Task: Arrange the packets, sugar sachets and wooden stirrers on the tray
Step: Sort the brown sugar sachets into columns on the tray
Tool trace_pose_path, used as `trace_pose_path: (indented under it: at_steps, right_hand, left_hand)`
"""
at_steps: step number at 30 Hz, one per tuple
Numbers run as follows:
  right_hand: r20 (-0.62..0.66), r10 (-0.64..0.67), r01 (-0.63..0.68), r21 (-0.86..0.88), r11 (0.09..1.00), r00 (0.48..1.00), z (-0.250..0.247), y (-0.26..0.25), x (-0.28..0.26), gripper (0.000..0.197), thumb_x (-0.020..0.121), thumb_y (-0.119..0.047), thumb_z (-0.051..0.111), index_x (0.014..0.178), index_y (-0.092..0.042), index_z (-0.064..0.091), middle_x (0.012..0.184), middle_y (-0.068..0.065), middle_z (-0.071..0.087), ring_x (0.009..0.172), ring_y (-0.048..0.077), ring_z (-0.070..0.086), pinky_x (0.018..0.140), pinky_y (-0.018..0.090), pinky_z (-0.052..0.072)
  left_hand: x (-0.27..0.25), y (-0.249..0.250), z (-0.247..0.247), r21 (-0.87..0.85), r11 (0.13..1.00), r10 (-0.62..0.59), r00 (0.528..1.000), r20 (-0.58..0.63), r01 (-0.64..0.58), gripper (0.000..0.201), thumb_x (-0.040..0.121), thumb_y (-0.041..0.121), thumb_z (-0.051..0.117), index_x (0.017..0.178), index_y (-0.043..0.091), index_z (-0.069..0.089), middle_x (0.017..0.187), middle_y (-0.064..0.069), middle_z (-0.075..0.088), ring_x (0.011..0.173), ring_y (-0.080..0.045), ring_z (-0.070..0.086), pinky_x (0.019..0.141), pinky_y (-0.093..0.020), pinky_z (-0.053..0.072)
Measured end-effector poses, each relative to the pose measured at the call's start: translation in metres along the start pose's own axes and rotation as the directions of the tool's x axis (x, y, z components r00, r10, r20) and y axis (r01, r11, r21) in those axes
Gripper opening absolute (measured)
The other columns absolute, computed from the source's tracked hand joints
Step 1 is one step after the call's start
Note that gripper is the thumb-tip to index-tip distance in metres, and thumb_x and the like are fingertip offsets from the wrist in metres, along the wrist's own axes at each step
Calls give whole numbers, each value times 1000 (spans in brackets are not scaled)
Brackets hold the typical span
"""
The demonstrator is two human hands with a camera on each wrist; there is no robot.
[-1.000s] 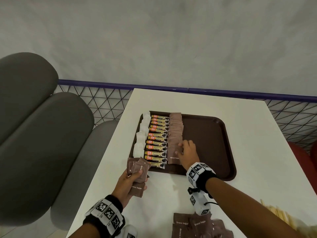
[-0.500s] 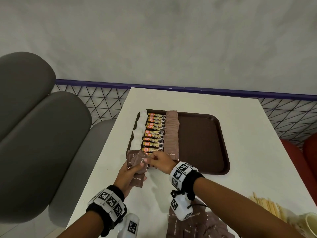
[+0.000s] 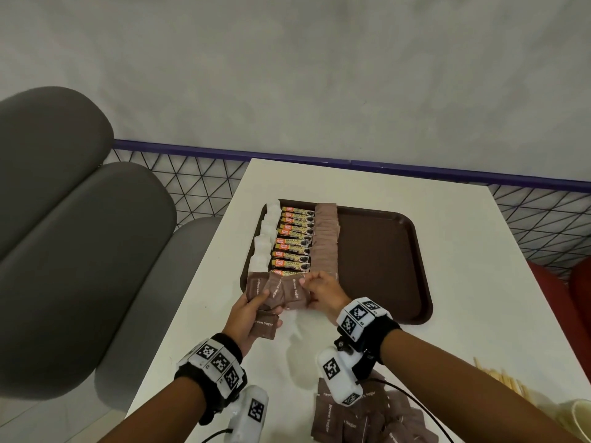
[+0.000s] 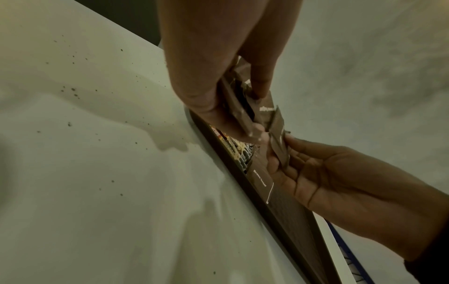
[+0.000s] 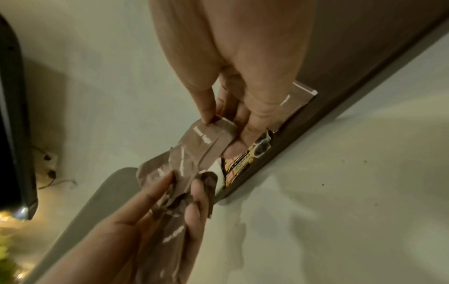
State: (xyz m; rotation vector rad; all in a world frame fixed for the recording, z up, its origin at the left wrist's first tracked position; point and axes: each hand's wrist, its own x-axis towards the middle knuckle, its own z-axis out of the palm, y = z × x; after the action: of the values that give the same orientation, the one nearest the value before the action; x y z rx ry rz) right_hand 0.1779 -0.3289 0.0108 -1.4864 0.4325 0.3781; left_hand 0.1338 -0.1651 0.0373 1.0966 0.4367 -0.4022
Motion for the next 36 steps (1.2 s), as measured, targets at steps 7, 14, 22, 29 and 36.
trace_pose_path:
  at_steps: [7,14,22,29,36]
  right_hand:
    - [-190,-69,20,-247,969,979,-50,-13,16,27,82,5,56,80,-22,51,103,13,62,94,31,62,87,52,52]
    - [26,-167,129,-756,642,986,-53,-19,14,21,86,0,58,105,-6,63,102,12,64,83,18,58,59,17,47]
    - [112,-258,219,-873,436,960,-41,-9,28,31,89,2,47,109,-14,64,127,6,52,112,23,53,90,23,43]
    - [114,-382,221,-943,250,917,-41,-4,28,28,88,-7,52,116,-12,54,120,5,50,112,22,42,92,29,40]
    - [154,-417,383,-744,548,896,-23,-10,11,22,91,-28,54,107,-14,55,106,1,47,102,13,44,88,28,43]
  left_hand:
    - [1,3,-14,4,1000,-11,1000,-6,11,15,94,12,51,107,11,58,95,-24,63,71,-24,60,51,-31,55]
    - [5,2,-23,26,999,-25,1000,-19,25,16,94,13,51,108,11,59,95,-25,64,71,-23,61,52,-32,56]
    - [5,3,-25,9,999,-30,999,-18,30,15,94,13,52,107,11,60,93,-24,65,69,-24,61,53,-32,55]
    - [6,1,-27,14,1000,-28,999,-21,28,20,92,14,54,111,10,60,95,-22,66,73,-24,62,55,-33,57]
    - [3,2,-18,47,999,2,1000,-1,-2,20,92,13,55,111,11,59,94,-19,68,71,-22,65,55,-32,57]
